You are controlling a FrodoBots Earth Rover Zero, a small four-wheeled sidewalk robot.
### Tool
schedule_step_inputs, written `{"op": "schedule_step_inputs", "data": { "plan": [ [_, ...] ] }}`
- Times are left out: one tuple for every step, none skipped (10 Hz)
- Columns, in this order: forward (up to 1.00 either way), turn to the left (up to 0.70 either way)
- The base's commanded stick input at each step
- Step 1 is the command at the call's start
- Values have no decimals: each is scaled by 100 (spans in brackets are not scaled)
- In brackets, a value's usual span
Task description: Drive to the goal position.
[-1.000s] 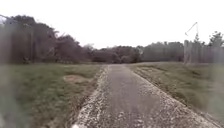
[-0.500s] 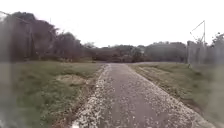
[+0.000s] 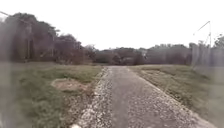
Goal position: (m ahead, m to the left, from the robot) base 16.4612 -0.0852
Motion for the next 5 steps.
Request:
{"op": "schedule_step_inputs", "data": {
  "plan": [
    [70,-35],
    [70,-33],
    [70,-31],
    [70,0],
    [70,0]
  ]
}}
